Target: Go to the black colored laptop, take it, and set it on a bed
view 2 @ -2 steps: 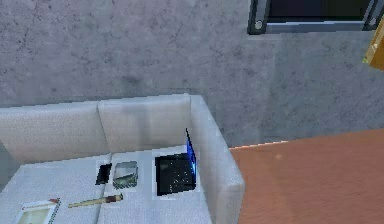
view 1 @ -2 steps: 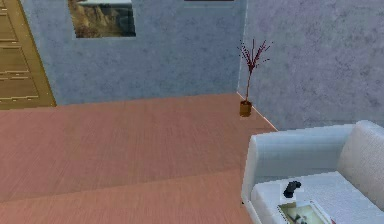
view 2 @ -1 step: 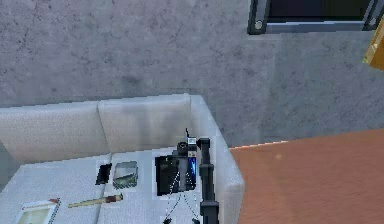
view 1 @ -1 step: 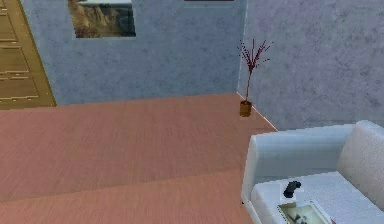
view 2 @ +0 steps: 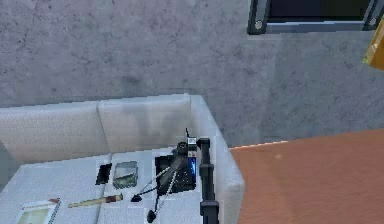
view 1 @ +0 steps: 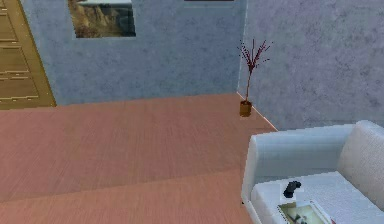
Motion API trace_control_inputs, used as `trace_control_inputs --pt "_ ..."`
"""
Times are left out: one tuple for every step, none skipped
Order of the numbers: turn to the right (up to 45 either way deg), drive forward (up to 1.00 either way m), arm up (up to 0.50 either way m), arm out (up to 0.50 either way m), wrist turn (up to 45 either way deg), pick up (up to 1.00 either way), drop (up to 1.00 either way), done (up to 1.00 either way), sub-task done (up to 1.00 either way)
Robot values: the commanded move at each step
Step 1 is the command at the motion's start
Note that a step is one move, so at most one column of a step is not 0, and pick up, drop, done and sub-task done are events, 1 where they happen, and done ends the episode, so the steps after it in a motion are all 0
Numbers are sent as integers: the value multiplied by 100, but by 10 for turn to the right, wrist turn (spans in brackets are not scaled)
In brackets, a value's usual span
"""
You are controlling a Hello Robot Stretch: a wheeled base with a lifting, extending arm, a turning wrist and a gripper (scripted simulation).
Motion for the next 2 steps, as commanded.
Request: trace_control_inputs --pt "0 0 0 0 450 0 0 0 0" --pt "0 0 0 0 390 0 0 0 0"
